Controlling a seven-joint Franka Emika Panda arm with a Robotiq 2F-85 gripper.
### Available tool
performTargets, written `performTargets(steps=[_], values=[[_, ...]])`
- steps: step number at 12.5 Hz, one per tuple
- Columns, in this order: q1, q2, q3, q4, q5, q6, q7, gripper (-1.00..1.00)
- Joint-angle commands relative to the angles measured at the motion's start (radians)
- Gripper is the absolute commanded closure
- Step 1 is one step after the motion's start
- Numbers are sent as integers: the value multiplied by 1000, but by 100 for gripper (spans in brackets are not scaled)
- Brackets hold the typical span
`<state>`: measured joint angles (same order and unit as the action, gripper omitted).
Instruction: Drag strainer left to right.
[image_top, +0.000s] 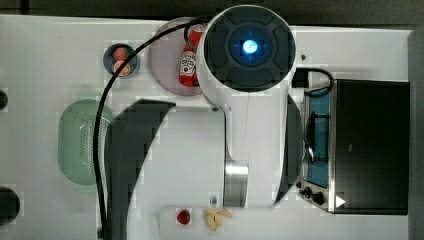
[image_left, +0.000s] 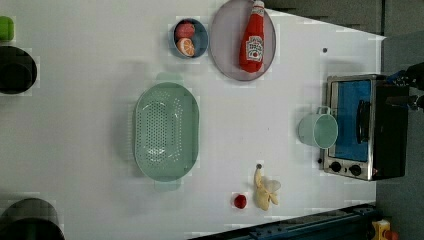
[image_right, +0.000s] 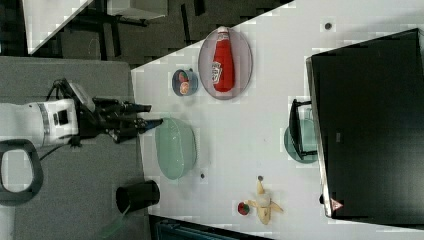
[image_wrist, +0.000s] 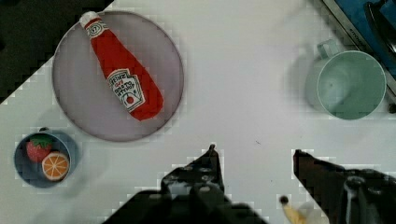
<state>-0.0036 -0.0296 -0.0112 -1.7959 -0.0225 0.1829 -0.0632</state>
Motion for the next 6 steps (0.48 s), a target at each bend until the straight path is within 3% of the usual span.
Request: performTargets(steps=[1, 3, 6], values=[[4, -404, -52, -194, -20, -188, 133, -59], [5, -404, -52, -195, -20, -187, 133, -100], [27, -384, -6, -206, 1, -174, 141, -100]])
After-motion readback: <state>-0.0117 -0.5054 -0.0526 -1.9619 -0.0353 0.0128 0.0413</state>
